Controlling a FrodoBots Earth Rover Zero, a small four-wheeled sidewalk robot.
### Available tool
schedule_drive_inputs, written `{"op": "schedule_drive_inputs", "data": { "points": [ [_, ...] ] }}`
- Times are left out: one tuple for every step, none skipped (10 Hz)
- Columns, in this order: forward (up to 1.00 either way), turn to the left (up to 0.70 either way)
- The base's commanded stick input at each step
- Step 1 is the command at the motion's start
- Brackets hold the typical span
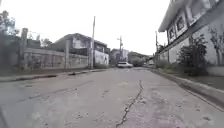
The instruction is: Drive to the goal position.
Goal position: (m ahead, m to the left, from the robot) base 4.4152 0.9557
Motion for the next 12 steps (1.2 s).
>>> {"op": "schedule_drive_inputs", "data": {
  "points": [
    [0.70,0.00],
    [0.70,0.00],
    [0.70,0.00],
    [0.70,0.00],
    [0.70,0.00],
    [0.70,0.00],
    [0.70,0.00],
    [0.70,0.00],
    [0.70,0.00],
    [0.70,0.00],
    [0.70,0.00],
    [0.70,0.00]
  ]
}}
